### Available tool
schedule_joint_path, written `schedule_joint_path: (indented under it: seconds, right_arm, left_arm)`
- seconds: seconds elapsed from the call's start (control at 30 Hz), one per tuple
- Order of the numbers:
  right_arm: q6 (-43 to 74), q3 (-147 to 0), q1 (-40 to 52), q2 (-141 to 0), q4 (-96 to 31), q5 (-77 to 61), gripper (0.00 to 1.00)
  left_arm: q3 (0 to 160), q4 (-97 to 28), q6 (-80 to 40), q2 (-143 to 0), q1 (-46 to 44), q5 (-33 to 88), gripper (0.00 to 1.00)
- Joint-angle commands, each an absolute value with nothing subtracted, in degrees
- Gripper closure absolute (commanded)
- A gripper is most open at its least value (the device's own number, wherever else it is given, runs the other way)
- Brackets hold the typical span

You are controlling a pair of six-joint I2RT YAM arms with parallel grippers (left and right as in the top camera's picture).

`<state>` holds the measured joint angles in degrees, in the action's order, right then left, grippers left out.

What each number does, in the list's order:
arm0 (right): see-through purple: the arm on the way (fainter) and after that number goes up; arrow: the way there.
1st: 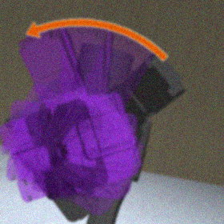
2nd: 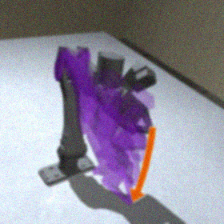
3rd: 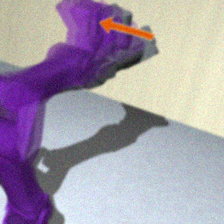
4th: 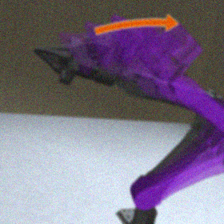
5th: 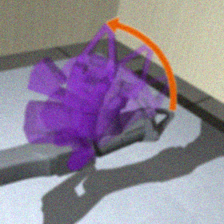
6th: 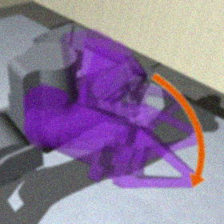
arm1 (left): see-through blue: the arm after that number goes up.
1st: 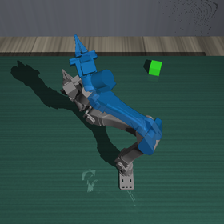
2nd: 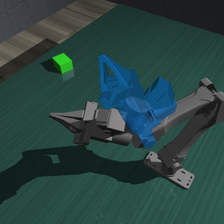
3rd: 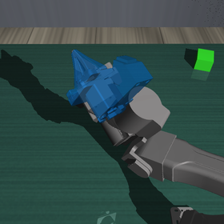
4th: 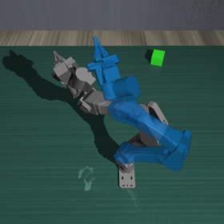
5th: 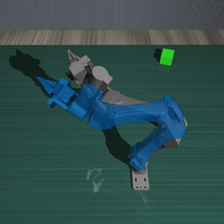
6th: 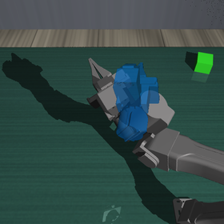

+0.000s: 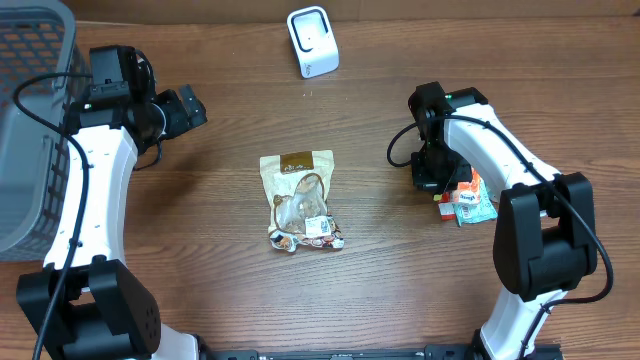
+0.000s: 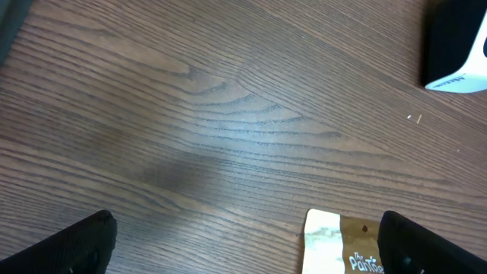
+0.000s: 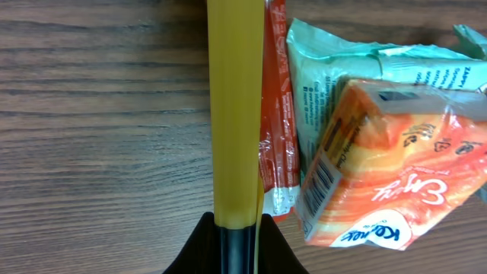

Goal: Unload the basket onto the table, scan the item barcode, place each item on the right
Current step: 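Carry the yellow stick right and lower it beside the red stick, then open the right gripper and lift away from the yellow stick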

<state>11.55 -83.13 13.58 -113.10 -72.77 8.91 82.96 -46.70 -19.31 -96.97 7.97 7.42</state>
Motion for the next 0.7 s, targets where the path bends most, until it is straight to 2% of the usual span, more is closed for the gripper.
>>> schedule_joint_path:
  seconds: [0.0, 0.37, 0.67]
  right_arm:
    - [12.3, -82.2, 13.7, -113.5, -73.1, 9.9, 0.9]
    - [12.2, -80.1, 13.7, -113.5, -72.2, 14.3, 0.89]
    - [12.2, -80.1, 13.7, -113.5, -72.1, 14.5, 0.74]
  left_arm:
    - [82.7, -46.6, -19.5, -96.3, 7.8, 7.0, 0.0]
    - [82.7, -46.6, -19.5, -96.3, 7.8, 7.0, 0.0]
    - [82.7, -46.6, -19.5, -96.3, 7.8, 7.0, 0.0]
